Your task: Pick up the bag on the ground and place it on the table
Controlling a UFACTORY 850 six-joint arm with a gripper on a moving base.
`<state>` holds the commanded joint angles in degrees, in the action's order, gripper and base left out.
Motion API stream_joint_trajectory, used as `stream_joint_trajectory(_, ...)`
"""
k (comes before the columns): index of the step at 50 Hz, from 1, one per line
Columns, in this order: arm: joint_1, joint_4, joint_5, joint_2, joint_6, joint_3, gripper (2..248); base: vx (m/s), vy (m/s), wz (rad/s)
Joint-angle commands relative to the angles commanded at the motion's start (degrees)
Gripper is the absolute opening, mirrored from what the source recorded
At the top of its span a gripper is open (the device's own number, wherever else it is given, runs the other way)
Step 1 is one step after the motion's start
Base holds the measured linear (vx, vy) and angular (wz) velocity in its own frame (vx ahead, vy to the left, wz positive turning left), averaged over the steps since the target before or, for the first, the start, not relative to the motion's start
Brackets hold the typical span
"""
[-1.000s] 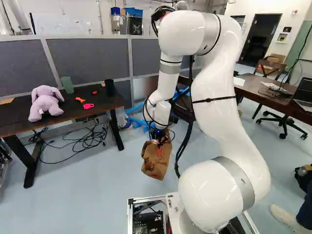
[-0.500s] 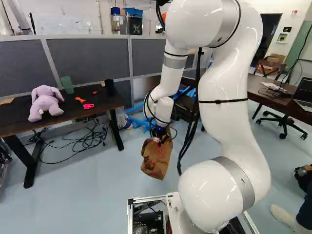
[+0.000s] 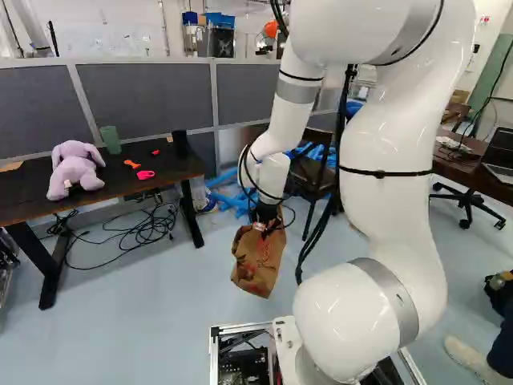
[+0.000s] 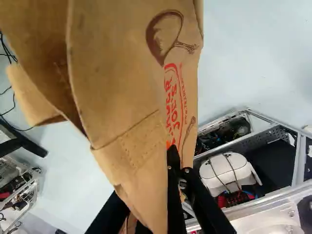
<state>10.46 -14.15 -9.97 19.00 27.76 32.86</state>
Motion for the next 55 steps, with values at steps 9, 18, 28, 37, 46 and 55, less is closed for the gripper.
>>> stream_joint_trajectory(9,-0.4,0.0,-1.6,-2.6,0.0,-0.8,22,0.000,0.000,0.000)
stream_joint_trajectory(18,-0.9,0.0,-2.9,-5.1,0.0,-1.6,22,0.000,0.000,0.000)
stream_joint_trajectory(28,-1.5,0.0,-4.3,-7.9,0.0,-2.4,22,0.000,0.000,0.000)
stream_joint_trajectory(37,-2.0,0.0,-5.6,-10.5,0.0,-3.0,22,0.000,0.000,0.000)
stream_joint_trajectory(46,-2.6,0.0,-7.3,-12.6,0.0,-3.1,22,0.000,0.000,0.000)
stream_joint_trajectory(55,-3.5,0.0,-9.3,-14.4,0.0,-2.8,22,0.000,0.000,0.000)
